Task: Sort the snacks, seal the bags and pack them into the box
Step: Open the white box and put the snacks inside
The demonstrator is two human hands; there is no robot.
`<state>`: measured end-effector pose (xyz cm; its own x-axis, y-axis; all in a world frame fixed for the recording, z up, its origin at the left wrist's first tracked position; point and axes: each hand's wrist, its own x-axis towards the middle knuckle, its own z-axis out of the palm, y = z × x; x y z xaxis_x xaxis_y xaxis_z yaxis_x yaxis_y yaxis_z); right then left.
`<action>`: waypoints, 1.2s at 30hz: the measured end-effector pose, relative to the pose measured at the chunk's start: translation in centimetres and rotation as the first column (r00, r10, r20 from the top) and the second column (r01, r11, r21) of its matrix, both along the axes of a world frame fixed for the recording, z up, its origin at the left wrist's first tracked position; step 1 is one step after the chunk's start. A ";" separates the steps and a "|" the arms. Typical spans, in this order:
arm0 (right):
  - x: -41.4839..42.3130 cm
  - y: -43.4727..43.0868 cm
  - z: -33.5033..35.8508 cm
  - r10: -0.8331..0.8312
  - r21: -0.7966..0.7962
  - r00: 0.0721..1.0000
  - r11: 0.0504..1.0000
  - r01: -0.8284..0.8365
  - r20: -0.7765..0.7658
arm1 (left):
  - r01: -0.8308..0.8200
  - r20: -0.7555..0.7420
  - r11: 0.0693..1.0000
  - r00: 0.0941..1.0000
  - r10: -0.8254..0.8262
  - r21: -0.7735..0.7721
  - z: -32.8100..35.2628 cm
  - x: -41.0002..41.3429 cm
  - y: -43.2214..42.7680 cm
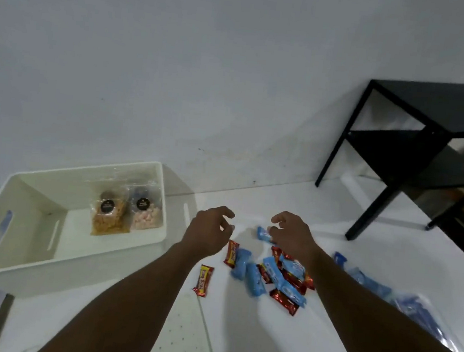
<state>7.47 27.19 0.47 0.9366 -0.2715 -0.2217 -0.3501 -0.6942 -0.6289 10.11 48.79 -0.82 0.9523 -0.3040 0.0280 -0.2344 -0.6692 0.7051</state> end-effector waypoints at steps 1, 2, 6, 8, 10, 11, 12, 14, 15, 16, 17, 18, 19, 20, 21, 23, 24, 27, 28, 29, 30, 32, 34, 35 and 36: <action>-0.8 -1.9 -0.5 -0.033 -0.005 0.999 0.999 0.033 -0.013 | 0.021 -0.027 1.000 0.999 -0.021 -0.002 -0.4 -0.3 -1.7; -1.7 -3.8 -1.1 -0.068 -0.005 0.997 0.998 0.067 -0.029 | 0.039 -0.055 0.999 0.998 -0.039 0.000 -0.8 -0.7 -3.5; -4.5 -11.2 -3.0 -0.171 -0.007 0.980 0.985 0.171 -0.102 | 0.084 -0.097 0.996 0.992 -0.083 0.006 -2.8 -2.3 -11.0; -6.0 -14.7 -4.1 -0.205 -0.027 0.971 0.979 0.203 -0.125 | 0.139 -0.134 0.990 0.982 -0.136 0.012 -4.0 -3.2 -14.7; -7.7 -18.0 -5.2 -0.251 -0.022 0.958 0.968 0.250 -0.142 | 0.193 -0.178 0.981 0.966 -0.187 0.015 -5.1 -4.2 -18.4; -8.6 -19.5 -5.7 -0.279 -0.024 0.948 0.960 0.279 -0.153 | 0.211 -0.203 0.977 0.958 -0.202 0.025 -5.6 -4.6 -20.2; -9.5 -21.1 -6.3 -0.310 -0.029 0.938 0.951 0.309 -0.155 | 0.226 -0.223 0.974 0.951 -0.213 0.032 -6.0 -5.0 -21.9; -11.3 -24.1 -7.0 -0.379 -0.025 0.914 0.925 0.380 -0.147 | 0.270 -0.257 0.962 0.933 -0.250 0.044 -7.2 -5.7 -25.1; -12.0 -25.6 -7.3 -0.409 -0.023 0.898 0.911 0.411 -0.161 | 0.294 -0.284 0.955 0.920 -0.269 0.049 -7.7 -6.1 -26.5; -12.7 -26.9 -7.7 -0.426 -0.013 0.884 0.902 0.432 -0.193 | 0.307 -0.308 0.950 0.910 -0.278 0.050 -8.3 -6.5 -27.8; -13.2 -27.9 -8.3 -0.427 0.018 0.867 0.895 0.446 -0.255 | 0.306 -0.325 0.950 0.906 -0.271 0.061 -8.9 -6.9 -28.9; -13.8 -28.7 -8.9 -0.414 0.072 0.852 0.886 0.458 -0.319 | 0.296 -0.329 0.951 0.909 -0.254 0.084 -9.6 -7.2 -29.9; -14.2 -29.1 -9.5 -0.403 0.136 0.836 0.867 0.479 -0.373 | 0.287 -0.336 0.951 0.912 -0.235 0.115 -10.2 -7.6 -30.7; -14.6 -29.3 -10.2 -0.402 0.193 0.819 0.839 0.508 -0.409 | 0.283 -0.346 0.951 0.911 -0.224 0.127 -10.9 -8.0 -31.4; -14.8 -29.2 -10.8 -0.405 0.228 0.807 0.816 0.531 -0.431 | 0.283 -0.367 0.950 0.904 -0.219 0.131 -11.4 -8.4 -31.7; -14.9 -28.8 -12.1 -0.414 0.290 0.794 0.772 0.565 -0.445 | 0.283 -0.391 0.949 0.896 -0.210 0.137 -12.2 -8.9 -32.3; -14.8 -28.4 -12.6 -0.418 0.331 0.797 0.749 0.574 -0.436 | 0.279 -0.386 0.950 0.899 -0.206 0.142 -12.5 -9.0 -32.5; -14.3 -27.7 -14.1 -0.438 0.372 0.824 0.742 0.558 -0.360 | 0.256 -0.376 0.955 0.908 -0.186 0.148 -12.7 -9.0 -32.4; -14.2 -27.8 -14.3 -0.443 0.340 0.843 0.776 0.531 -0.305 | 0.252 -0.369 0.957 0.911 -0.184 0.145 -12.7 -8.8 -32.3; -14.1 -27.9 -14.2 -0.440 0.304 0.860 0.808 0.505 -0.259 | 0.252 -0.367 0.958 0.911 -0.186 0.139 -12.5 -8.6 -32.2; -13.9 -28.4 -14.0 -0.428 0.284 0.873 0.829 0.482 -0.232 | 0.252 -0.364 0.960 0.911 -0.193 0.122 -12.1 -8.5 -32.1; -13.6 -29.7 -12.8 -0.385 0.310 0.898 0.845 0.436 -0.215 | 0.246 -0.387 0.967 0.899 -0.204 0.061 -11.4 -8.2 -32.3; -13.7 -31.7 -11.3 -0.356 0.341 0.914 0.849 0.403 -0.193 | 0.244 -0.392 0.969 0.895 -0.215 0.025 -10.6 -8.4 -33.5; -14.0 -33.1 -10.6 -0.349 0.324 0.922 0.864 0.385 -0.166 | 0.241 -0.390 0.971 0.894 -0.220 0.005 -10.2 -8.7 -34.5; -14.5 -34.4 -9.8 -0.331 0.291 0.933 0.887 0.358 -0.138 | 0.241 -0.391 0.970 0.891 -0.229 -0.019 -9.7 -9.3 -35.6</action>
<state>-7.00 -7.26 -9.32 0.7712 -0.4802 -0.4178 -0.5915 -0.2982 -0.7491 0.78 13.15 -10.48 0.7863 -0.5152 -0.3409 -0.0997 -0.6504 0.7530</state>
